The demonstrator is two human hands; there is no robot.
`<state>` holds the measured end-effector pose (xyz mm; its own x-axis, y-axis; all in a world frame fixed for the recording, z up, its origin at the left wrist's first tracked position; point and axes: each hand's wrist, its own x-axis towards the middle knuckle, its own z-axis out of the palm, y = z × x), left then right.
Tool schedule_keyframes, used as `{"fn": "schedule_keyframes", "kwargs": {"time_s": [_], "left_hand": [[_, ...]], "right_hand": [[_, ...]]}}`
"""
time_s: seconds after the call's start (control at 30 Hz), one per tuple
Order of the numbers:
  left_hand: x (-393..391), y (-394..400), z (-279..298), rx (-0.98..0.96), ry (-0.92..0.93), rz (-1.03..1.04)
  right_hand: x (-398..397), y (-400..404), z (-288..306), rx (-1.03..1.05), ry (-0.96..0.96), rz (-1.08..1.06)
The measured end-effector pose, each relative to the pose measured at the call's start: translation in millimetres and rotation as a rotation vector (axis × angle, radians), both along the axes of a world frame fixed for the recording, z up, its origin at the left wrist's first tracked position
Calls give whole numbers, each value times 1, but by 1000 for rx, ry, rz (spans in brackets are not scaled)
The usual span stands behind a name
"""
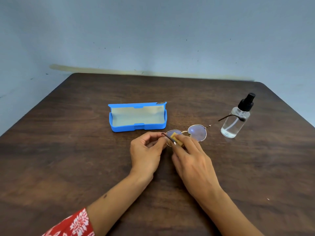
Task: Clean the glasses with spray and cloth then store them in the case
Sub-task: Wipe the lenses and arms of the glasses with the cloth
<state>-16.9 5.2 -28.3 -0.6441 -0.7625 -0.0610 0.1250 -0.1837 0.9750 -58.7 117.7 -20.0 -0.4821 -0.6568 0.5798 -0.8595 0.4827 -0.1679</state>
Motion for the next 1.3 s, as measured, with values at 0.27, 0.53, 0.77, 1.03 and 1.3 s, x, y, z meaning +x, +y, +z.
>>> {"fn": "schedule_keyframes", "kwargs": {"time_s": [0.27,0.53,0.77,1.03,1.3], "left_hand": [[-1,-1,0,12,-1,7],[-1,0,4,78,29,10],[-2,0,8,199,49,23],[-1,1,8,204,82,43],[-3,0,5,135,95,48]], "right_hand": [[1,0,-2,9,-76,-22],[1,0,-1,6,-49,-55],[0,-4,-3,23,-44,-29],[1,-2,-4,33,-55,58],[2,-5,-4,15,-73,-9]]}}
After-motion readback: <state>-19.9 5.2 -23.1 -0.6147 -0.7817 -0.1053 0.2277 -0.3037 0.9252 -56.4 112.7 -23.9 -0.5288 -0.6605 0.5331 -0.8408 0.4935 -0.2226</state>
